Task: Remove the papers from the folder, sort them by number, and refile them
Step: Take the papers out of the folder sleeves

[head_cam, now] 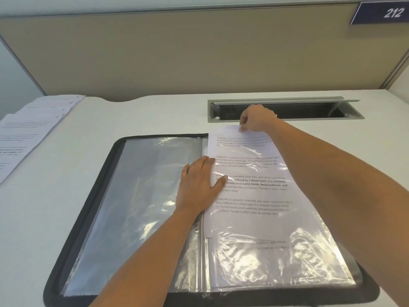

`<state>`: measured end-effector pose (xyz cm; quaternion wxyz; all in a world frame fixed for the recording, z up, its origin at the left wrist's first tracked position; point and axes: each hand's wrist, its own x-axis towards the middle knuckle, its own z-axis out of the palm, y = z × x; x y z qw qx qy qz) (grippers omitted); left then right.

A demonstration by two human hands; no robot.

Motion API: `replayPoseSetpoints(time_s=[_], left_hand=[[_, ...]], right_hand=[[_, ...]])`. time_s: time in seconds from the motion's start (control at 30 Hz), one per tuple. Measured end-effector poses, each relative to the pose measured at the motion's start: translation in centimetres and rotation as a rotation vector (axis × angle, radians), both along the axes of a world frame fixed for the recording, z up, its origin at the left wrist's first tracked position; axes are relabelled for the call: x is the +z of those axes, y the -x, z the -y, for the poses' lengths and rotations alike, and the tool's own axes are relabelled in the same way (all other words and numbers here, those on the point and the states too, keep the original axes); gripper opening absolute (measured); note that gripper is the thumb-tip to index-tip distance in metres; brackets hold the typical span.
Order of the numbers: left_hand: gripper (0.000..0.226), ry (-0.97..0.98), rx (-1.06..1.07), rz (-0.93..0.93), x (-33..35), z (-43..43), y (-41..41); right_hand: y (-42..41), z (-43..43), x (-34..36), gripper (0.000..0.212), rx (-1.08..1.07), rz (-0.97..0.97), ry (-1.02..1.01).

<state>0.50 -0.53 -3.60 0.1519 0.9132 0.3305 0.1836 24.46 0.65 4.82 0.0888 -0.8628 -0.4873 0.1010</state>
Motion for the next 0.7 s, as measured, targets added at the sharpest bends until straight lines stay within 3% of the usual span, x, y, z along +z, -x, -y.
replayPoseSetpoints(time_s=[0.2,0.3,0.4,0.5,0.6,0.7], left_hand=[[0.084,-0.002,0.004,-0.052,0.0,0.1,0.0],[0.084,0.0,0.001,-0.067,0.1,0.0,0.0],[0.071,0.004,0.0,-0.081,0.0,-0.1,0.0],[0.061,-0.004,0.0,-0.073,0.0,-0.1,0.0],[0.075,-0.014,-0.004,-0.071,0.1,0.0,0.1],[0.082,-0.025,0.002,-0.066,0.0,0.0,0.0]], right_hand=[[-0.2,-0.9,0.3,0.012,-0.043,0.315,-0.127],[-0.7,-0.5,0.5,0.017,-0.074,0.318,-0.101],[-2.0,0.8,0.8,0.035,-0.283,0.167,-0.071],[-3.6,2.6,1.2,0.034,-0.497,-0.114,0.008],[-4.3,3.6,1.4,0.054,-0.528,-0.28,0.059],[-4.5,3.6,1.4,0.055,-0.493,-0.366,-0.128]])
